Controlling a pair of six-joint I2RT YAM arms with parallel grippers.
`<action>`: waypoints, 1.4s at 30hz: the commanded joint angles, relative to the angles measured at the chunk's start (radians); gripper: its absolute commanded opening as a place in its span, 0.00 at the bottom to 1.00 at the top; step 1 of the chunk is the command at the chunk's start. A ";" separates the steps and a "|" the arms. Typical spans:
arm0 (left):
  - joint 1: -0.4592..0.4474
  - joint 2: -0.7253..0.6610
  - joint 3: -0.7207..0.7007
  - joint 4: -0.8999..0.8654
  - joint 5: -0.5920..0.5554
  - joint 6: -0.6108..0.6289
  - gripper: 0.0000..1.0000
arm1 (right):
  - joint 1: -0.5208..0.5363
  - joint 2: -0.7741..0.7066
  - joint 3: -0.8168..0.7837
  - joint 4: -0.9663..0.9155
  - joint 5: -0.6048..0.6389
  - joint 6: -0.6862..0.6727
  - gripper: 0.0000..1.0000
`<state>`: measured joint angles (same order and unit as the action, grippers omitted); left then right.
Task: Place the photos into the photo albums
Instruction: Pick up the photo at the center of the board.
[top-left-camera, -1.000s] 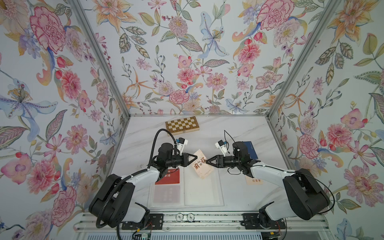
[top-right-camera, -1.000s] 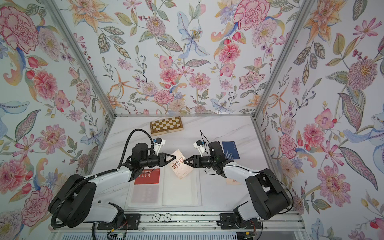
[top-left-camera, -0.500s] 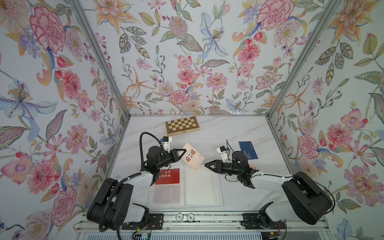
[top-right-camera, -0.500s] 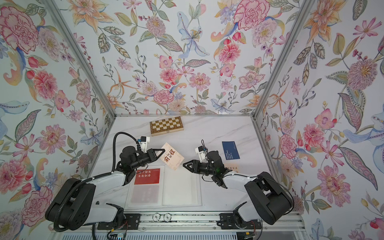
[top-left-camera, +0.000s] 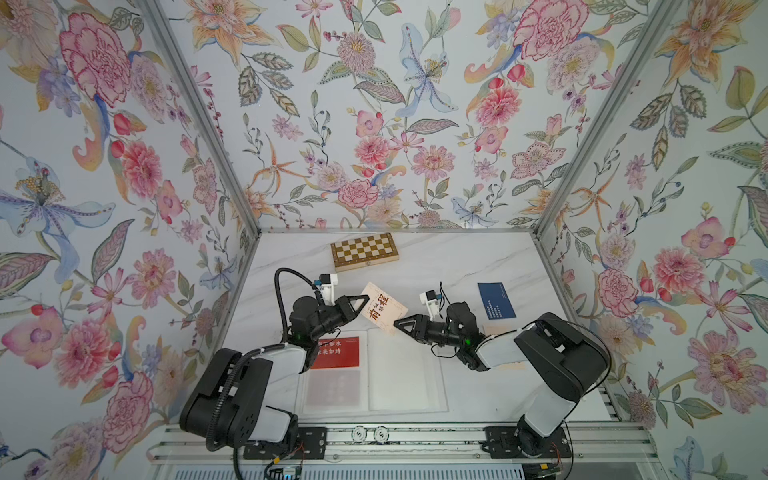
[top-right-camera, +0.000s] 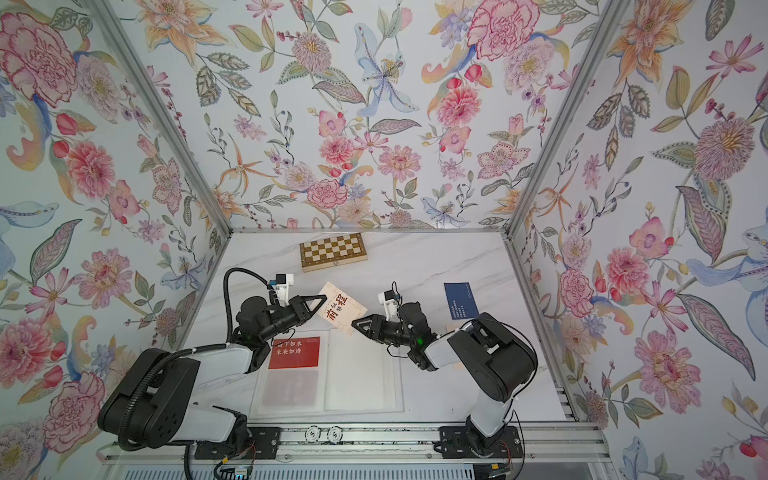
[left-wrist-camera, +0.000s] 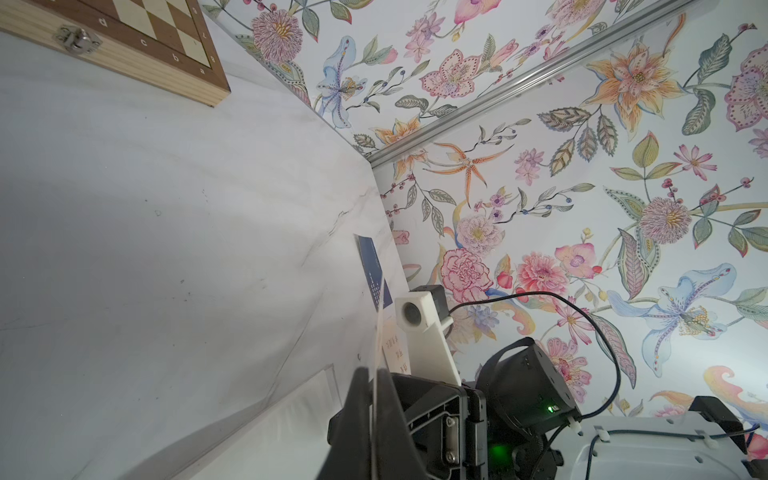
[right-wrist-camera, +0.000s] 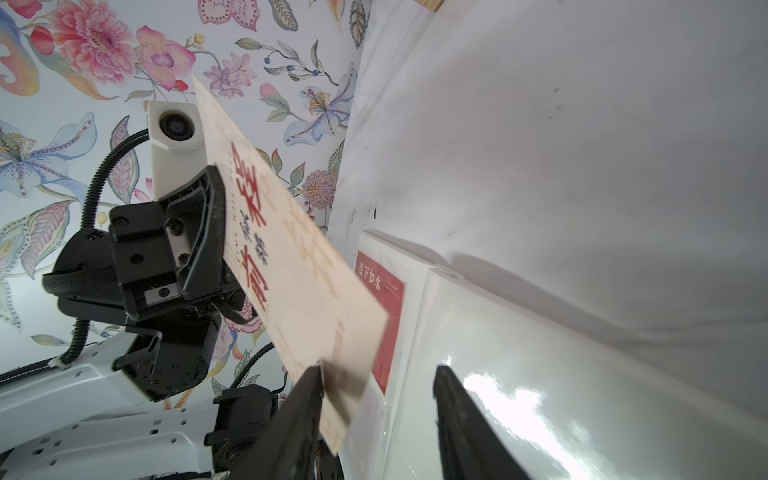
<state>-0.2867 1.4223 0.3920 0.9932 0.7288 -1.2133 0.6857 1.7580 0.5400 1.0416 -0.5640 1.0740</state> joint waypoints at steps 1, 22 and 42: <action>0.011 -0.005 -0.017 0.035 0.009 -0.002 0.00 | 0.018 0.039 0.021 0.133 0.004 0.049 0.44; 0.014 -0.130 -0.012 -0.294 -0.026 0.164 0.00 | 0.015 0.005 0.069 0.149 0.006 0.066 0.05; 0.015 -0.419 0.118 -1.164 -0.379 0.573 0.66 | 0.082 -0.324 0.095 -0.579 0.090 -0.123 0.00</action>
<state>-0.2802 1.0157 0.4938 -0.0120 0.4355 -0.7113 0.7540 1.4796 0.6022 0.6937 -0.5053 1.0157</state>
